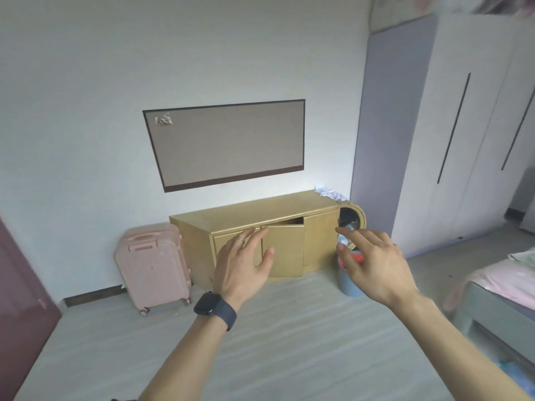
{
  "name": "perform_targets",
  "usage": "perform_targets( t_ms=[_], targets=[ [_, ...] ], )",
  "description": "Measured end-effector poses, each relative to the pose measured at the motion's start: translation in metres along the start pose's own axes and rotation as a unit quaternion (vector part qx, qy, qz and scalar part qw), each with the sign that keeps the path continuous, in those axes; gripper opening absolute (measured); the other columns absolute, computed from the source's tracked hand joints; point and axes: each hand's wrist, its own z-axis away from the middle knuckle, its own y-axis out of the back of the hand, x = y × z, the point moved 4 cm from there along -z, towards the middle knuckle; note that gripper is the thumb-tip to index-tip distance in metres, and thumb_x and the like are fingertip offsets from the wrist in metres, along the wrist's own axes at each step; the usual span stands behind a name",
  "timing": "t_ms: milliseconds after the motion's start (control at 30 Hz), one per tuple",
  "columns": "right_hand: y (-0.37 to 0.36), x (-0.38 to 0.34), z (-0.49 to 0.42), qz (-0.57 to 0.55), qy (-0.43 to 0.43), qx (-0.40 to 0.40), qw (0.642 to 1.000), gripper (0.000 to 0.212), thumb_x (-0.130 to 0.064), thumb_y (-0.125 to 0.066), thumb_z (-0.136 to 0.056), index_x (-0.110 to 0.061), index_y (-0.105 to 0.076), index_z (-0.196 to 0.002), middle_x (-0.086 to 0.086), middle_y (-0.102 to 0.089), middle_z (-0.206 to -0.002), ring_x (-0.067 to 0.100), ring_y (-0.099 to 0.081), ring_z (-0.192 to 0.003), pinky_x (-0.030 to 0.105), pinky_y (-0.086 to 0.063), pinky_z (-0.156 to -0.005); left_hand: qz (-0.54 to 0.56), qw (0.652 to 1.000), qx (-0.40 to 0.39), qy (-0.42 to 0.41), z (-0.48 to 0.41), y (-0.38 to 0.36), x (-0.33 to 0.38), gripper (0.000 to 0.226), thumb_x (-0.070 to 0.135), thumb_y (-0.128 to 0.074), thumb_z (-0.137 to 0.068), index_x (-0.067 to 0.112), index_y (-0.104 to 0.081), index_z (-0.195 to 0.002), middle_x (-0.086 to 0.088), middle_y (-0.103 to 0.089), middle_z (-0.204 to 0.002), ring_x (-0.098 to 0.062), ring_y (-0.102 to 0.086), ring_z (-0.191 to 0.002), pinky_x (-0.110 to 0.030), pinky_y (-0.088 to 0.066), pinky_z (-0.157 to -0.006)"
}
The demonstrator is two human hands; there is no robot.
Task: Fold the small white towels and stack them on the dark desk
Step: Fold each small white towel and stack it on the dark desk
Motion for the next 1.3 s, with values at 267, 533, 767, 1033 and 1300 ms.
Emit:
perform_targets(
  t_ms=[267,533,767,1033,1300],
  targets=[
    [-0.071,0.088,-0.131,-0.002,-0.041,0.016,0.999,0.044,-0.053,-0.037,-0.091,-0.039,-0.058,-0.128,-0.013,-0.066,-0.113,0.024,-0.053,-0.115,0.044,-0.05,-0.086,0.004,0.999,-0.035,-0.02,-0.15,-0.105,-0.026,0.046,0.049,-0.047,-0.097,0.041,-0.047,-0.142,0.01,-0.047,-0.147,-0.013,-0.043,-0.135,-0.04,-0.038,-0.111],
    [-0.176,0.184,-0.272,0.008,-0.046,-0.004,0.999,0.048,-0.053,-0.037,-0.092,-0.035,-0.057,-0.131,-0.01,-0.066,-0.115,0.023,-0.051,-0.119,0.045,-0.048,-0.087,-0.014,0.999,-0.049,-0.018,-0.308,-0.225,-0.069,0.051,0.054,-0.039,-0.095,0.04,-0.045,-0.143,0.007,-0.046,-0.149,-0.014,-0.041,-0.137,-0.039,-0.034,-0.114],
    [-0.259,0.259,-0.4,-0.029,-0.076,-0.028,0.996,0.037,-0.042,-0.051,-0.097,-0.034,-0.057,-0.133,-0.01,-0.064,-0.126,0.024,-0.048,-0.124,0.045,-0.044,-0.094,-0.016,0.998,-0.054,0.011,-0.442,-0.3,-0.104,0.054,0.051,-0.04,-0.093,0.034,-0.048,-0.143,0.001,-0.049,-0.148,-0.018,-0.044,-0.136,-0.043,-0.038,-0.111],
    [-0.375,0.318,-0.521,-0.068,-0.096,-0.057,0.991,0.04,-0.048,-0.049,-0.094,-0.036,-0.058,-0.131,-0.009,-0.065,-0.12,0.023,-0.051,-0.121,0.047,-0.048,-0.096,-0.024,0.996,-0.078,0.027,-0.561,-0.405,-0.179,0.048,0.045,-0.047,-0.096,0.035,-0.047,-0.143,0.002,-0.05,-0.147,-0.019,-0.044,-0.135,-0.044,-0.039,-0.11],
    [-0.498,0.375,-0.615,-0.065,-0.169,-0.12,0.976,0.04,-0.043,-0.053,-0.096,-0.034,-0.055,-0.136,-0.009,-0.062,-0.129,0.017,-0.048,-0.126,0.036,-0.044,-0.1,0.008,0.987,-0.15,0.057,-0.681,-0.528,-0.261,0.05,0.048,-0.043,-0.096,0.039,-0.042,-0.145,0.006,-0.048,-0.148,-0.017,-0.042,-0.137,-0.043,-0.037,-0.112]
  ],
)
